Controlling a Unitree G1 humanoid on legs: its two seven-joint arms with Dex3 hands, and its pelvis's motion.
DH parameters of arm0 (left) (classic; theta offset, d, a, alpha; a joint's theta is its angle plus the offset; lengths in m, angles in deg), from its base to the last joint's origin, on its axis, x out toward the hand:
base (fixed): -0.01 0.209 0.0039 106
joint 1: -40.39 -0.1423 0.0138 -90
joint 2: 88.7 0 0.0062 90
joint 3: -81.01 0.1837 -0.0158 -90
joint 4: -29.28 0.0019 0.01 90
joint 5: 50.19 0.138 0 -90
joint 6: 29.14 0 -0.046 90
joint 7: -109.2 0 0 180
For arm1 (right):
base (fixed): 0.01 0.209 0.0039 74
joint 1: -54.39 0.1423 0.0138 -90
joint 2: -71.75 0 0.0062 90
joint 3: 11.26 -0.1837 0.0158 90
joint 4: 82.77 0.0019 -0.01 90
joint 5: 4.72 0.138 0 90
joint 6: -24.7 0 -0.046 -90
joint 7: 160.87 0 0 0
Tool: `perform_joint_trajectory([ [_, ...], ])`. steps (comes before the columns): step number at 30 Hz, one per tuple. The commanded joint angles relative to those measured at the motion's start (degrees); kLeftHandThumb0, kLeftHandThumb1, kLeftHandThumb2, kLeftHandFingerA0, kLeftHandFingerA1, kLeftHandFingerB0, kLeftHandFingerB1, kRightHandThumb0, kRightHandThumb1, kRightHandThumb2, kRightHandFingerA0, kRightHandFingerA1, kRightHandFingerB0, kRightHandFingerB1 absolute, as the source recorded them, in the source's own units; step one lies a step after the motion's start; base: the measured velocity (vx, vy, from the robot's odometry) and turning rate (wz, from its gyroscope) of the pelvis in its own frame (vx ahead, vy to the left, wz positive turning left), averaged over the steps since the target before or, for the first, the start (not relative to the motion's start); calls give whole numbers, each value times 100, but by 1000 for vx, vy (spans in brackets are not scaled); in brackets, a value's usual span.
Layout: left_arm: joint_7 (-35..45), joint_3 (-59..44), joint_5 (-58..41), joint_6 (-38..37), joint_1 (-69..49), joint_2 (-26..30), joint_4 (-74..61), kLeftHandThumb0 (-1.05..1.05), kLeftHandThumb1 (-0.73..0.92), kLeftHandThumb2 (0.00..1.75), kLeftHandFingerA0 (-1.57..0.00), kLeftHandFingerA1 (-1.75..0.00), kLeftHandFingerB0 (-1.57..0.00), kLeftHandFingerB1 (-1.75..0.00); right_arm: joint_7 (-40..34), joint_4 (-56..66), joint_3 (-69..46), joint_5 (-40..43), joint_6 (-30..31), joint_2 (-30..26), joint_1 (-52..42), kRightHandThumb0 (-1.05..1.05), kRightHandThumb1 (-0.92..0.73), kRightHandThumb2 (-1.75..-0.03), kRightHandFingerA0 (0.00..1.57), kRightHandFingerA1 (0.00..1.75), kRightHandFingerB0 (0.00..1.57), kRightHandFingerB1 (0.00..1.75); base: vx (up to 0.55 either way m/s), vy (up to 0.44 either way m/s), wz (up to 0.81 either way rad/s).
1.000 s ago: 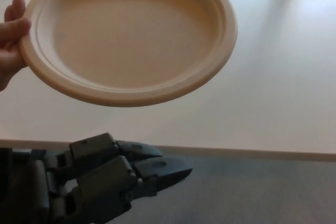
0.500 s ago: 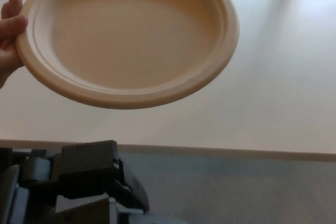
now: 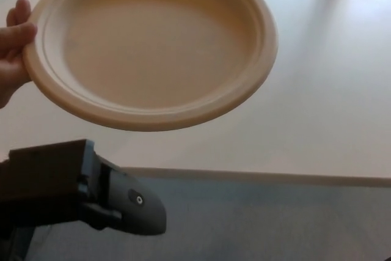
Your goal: A person passes a plate to the robot and the robot grabs it with its left hand and places it at the centre of the table infront of it
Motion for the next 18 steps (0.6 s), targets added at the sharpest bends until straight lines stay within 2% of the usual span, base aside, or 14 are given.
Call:
perform_joint_trajectory([
  [1,134,-113,-293,533,525,-49,4,-29,67,60,-88,-119,-51,-49,66,-48,-34,-12,80,-132,45,-65,-71,-61,31,63,23,48,0,0,0],
  [3,216,-138,-115,1412,457,-80,-360,-50,50,80,-95,-109,-43,-52,75,-53,-55,10,88,-116,33,-66,-71,-60,32,64,23,49,0,0,0],
  [5,184,-440,648,1678,477,-413,-488,-56,52,83,-102,-104,-42,-50,50,-60,-33,-16,63,-117,27,-65,-71,-61,32,61,23,48,0,0,0],
  [6,153,-442,801,1698,547,-526,-433,-49,57,58,-106,-85,-42,-36,46,-63,-43,-7,93,-111,35,-66,-71,-60,34,62,25,47,0,0,0],
  [8,126,-399,910,1696,650,-658,-334,-49,57,58,-106,-85,-42,-36,45,-67,-62,13,141,-101,47,-66,-71,-60,34,62,25,47,0,0,0],
  [9,199,-802,1352,1437,697,-553,-43,-57,43,74,-78,-76,-19,-39,43,-74,-54,3,120,-119,14,-65,-71,-60,35,62,26,47,0,0,0],
  [10,198,-1149,1832,1208,765,-505,150,-66,52,81,-27,-44,-20,-41,39,-78,-52,0,105,-123,-15,-65,-71,-60,35,62,27,47,0,0,0],
  [12,153,-1418,2270,1019,840,-505,259,-66,52,81,-27,-44,-20,-41,35,-81,-53,1,95,-118,-37,-65,-71,-60,35,62,27,47,0,0,0],
  [13,214,-1451,2558,1211,871,-509,247,-36,28,89,0,-48,-1,-47,42,-77,-50,-1,95,-120,-37,-66,-71,-60,35,62,26,47,0,0,0],
  [14,351,-1461,2766,1428,860,-462,232,-75,49,87,0,-9,-11,-43,42,-76,-42,-8,78,-124,-42,-66,-71,-60,35,63,26,47,0,0,0],
  [15,489,-1456,2875,1598,829,-404,221,-75,49,87,0,-9,-11,-43,39,-77,-35,-16,56,-129,-47,-66,-71,-60,35,63,26,47,0,0,0],
  [16,587,-1478,3015,1736,813,-377,220,-79,51,89,0,-7,-1,-31,21,-79,1,-55,58,-123,-31,-70,-55,-98,39,67,18,53,0,0,0],
  [17,646,-1520,3160,1840,785,-360,239,-77,51,68,0,-6,-8,-31,9,-82,30,-83,83,-105,-9,-72,-54,-97,38,67,19,53,0,0,0],
  [18,642,-1537,3195,1844,773,-365,252,-77,51,68,0,-6,-8,-31,12,-82,28,-78,97,-96,-4,-72,-54,-97,38,67,19,53,0,0,0],
])
